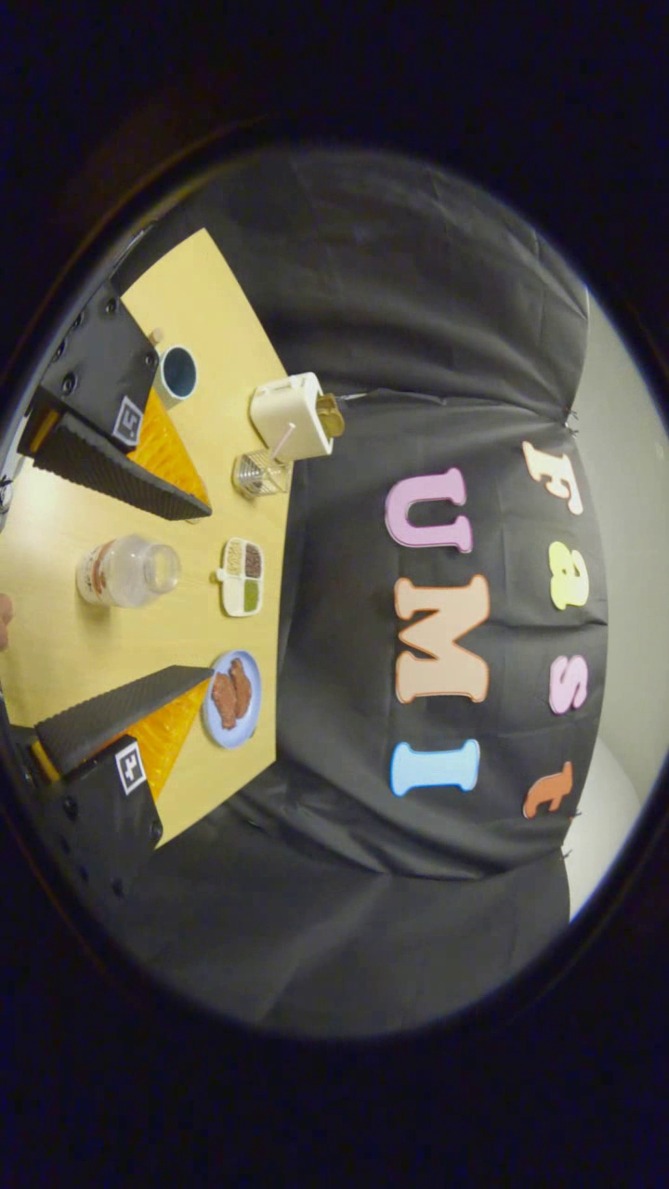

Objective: Take the bottle from table, then pour the juice into the cup, finally place the bottle on the coaster

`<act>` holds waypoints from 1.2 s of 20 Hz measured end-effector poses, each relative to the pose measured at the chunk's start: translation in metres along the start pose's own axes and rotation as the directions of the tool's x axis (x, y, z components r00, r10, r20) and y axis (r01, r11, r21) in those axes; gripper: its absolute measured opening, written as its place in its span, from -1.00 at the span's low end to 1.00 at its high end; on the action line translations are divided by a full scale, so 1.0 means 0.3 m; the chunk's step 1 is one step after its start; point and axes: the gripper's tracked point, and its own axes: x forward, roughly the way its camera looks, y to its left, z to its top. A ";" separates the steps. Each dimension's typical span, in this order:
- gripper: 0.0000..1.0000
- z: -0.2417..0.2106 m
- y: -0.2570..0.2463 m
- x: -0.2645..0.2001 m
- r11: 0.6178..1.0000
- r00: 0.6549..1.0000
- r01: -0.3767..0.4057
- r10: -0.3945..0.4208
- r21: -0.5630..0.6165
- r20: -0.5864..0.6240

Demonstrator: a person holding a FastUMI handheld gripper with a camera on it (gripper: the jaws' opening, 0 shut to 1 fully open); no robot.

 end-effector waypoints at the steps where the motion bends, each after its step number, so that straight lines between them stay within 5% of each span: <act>1: 0.97 -0.043 0.005 0.016 1.000 1.000 -0.010 0.010 -0.003 -0.029; 15: 0.98 -0.432 0.058 0.221 0.995 0.943 -0.080 0.058 -0.055 -0.328; 24: 0.68 -0.506 0.062 0.274 0.994 0.922 -0.076 0.040 -0.078 -0.385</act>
